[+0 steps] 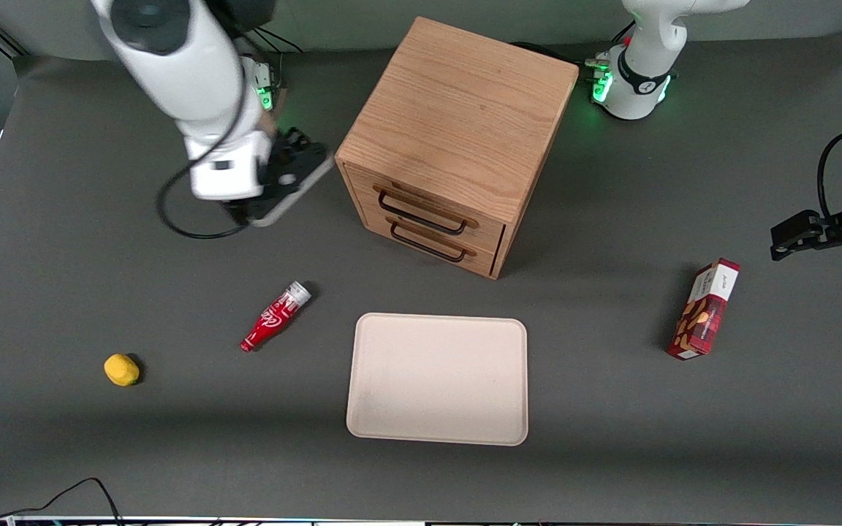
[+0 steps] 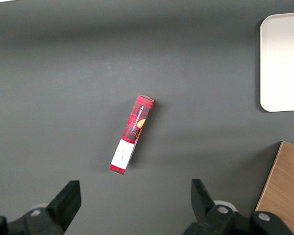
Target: Open upper drawer
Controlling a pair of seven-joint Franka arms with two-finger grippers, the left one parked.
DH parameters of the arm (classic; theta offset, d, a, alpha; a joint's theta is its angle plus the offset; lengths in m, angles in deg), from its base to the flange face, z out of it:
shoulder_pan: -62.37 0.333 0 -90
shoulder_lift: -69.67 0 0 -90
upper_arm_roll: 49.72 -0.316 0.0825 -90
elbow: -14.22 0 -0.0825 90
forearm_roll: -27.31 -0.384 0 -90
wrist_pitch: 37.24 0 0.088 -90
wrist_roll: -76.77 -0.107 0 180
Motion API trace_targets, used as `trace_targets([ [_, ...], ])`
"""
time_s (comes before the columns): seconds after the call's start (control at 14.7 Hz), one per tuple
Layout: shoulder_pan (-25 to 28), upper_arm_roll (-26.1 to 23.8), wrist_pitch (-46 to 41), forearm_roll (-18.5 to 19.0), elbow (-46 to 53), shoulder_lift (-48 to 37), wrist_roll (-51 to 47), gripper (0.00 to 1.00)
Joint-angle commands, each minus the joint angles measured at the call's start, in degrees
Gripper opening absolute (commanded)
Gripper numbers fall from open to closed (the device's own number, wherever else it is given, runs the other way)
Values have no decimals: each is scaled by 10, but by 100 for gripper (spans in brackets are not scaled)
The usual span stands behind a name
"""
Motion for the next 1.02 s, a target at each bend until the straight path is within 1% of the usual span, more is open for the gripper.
trace_targets([
  [0.0,-2,-33,33,20,34,70,30,100],
  [0.2,16,-42,70,18,69,136,52,100],
  [0.34,18,-60,87,18,85,173,50,100],
  [0.61,28,-68,150,17,80,212,52,100],
  [0.95,37,-70,197,16,61,245,78,100],
])
